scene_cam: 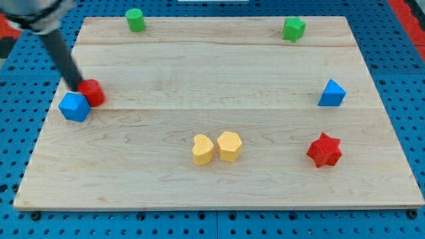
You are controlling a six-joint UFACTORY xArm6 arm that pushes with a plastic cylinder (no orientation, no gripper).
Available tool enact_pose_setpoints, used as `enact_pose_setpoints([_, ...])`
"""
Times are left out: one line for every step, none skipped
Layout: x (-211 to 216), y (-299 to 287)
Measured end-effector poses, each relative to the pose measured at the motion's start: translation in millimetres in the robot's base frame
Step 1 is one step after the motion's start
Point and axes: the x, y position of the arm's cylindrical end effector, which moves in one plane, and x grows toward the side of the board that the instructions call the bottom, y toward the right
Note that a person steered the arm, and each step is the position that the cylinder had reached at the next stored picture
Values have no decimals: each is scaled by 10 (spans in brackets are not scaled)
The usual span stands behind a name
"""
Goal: Nudge the red circle towards the red star
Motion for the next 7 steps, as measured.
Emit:
enact_pose_setpoints([132, 762])
enact_pose_setpoints([156, 173])
enact_pose_setpoints([455, 476])
enact_pose_setpoints([456, 1838])
enact_pose_setpoints([479, 2763])
enact_pose_setpoints([479, 2448])
enact_pose_setpoints([479, 2410])
